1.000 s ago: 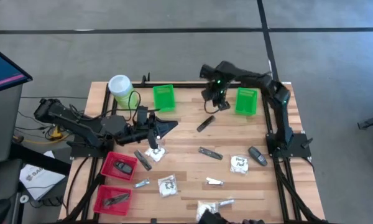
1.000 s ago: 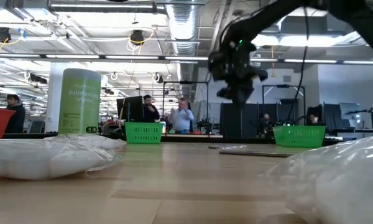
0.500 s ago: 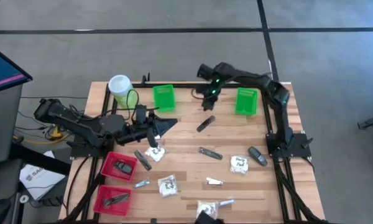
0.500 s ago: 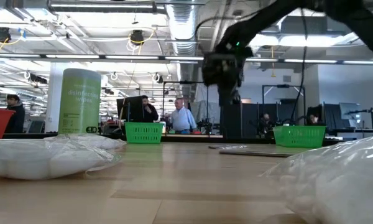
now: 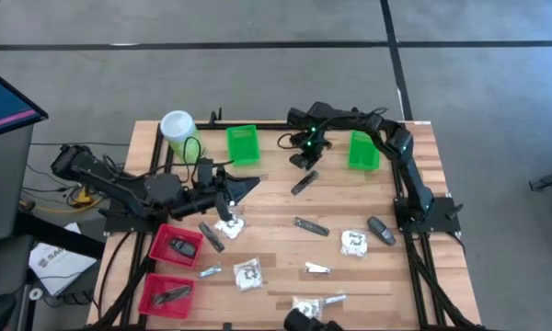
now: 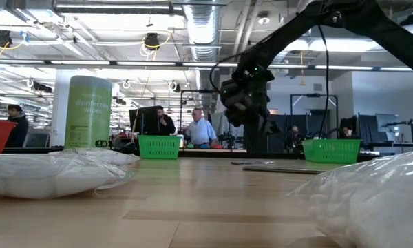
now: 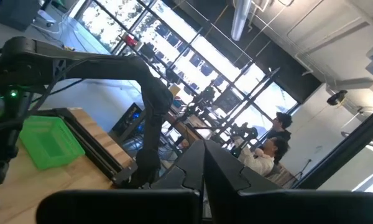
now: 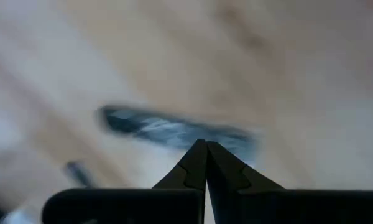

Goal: Pick & Place Travel size toiletries
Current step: Move the black comb to the center of the table

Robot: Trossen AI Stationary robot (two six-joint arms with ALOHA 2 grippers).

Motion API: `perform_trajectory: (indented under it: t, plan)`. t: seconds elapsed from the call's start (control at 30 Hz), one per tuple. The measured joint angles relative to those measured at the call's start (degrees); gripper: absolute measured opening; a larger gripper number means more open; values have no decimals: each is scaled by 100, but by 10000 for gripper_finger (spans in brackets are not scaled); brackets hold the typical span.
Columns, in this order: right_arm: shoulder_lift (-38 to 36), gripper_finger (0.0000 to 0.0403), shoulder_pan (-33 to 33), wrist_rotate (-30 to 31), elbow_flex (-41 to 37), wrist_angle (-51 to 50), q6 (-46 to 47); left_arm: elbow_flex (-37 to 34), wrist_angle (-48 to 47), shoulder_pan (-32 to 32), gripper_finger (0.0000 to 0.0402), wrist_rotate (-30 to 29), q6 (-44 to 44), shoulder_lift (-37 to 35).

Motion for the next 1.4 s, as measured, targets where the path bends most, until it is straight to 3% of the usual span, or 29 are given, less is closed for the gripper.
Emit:
perform_trajectory:
  t: [0.1, 0.27, 0.73, 1.4]
  plan:
    - [14, 0, -85, 356, -1, -132, 96, 0, 2, 2, 0, -50, 0, 2]
    - [25, 0, -54, 878, -21, -319, -589, 0, 2, 2, 0, -77, 0, 2]
    - [30, 0, 504, 998, -29, -86, -1047, 0, 12, 2, 0, -99, 0, 2]
    - [191, 0, 1120, 1110, -434, -50, -805, 0, 107, -24, 0, -121, 0, 2]
